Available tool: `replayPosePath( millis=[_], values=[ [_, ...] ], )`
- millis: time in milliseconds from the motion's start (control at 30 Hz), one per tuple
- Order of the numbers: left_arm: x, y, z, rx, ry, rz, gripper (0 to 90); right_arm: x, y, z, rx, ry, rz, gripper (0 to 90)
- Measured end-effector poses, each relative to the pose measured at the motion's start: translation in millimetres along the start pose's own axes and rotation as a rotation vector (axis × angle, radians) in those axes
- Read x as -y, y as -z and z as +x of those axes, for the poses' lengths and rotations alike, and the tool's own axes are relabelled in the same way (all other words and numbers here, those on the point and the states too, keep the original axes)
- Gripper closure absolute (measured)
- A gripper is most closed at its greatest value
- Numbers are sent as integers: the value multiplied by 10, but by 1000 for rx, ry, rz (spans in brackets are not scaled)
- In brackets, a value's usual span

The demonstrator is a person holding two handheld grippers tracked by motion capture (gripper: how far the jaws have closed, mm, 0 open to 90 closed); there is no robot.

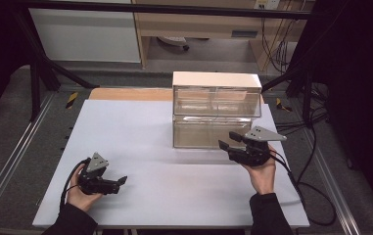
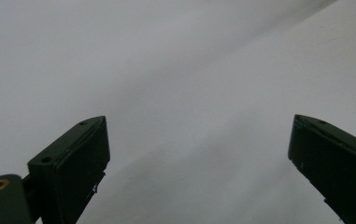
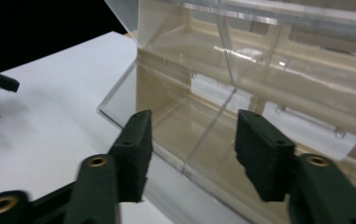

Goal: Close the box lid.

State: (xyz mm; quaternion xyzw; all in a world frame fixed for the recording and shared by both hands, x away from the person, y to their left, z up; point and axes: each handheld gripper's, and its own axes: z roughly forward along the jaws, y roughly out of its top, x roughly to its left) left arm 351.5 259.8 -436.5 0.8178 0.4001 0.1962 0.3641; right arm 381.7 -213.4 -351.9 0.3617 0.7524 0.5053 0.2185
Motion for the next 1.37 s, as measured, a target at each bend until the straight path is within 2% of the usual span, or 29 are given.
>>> replayPosePath(
  millis=[333,500,700,900,1067,1233,1367],
  values=[
    [1,-1,-2,2,-2,4,52,340,82,-47,-7,-14,56,126],
    [4,-4,-3,4,1,6,51,494,98,-74,-18,-29,112,51],
    [4,-6,-6,4,1,9,49,677,112,-85,-32,-48,150,9],
    [6,-1,-7,7,3,5,48,876,97,-148,-36,-75,191,6],
    [7,-1,-10,11,-1,6,48,1040,99,-210,-44,-78,222,6],
    [11,-11,-22,16,-8,15,49,1124,122,-249,-37,-79,244,6],
    [11,-19,-29,19,-5,21,49,1147,134,-272,-37,-80,241,6]
  ],
)
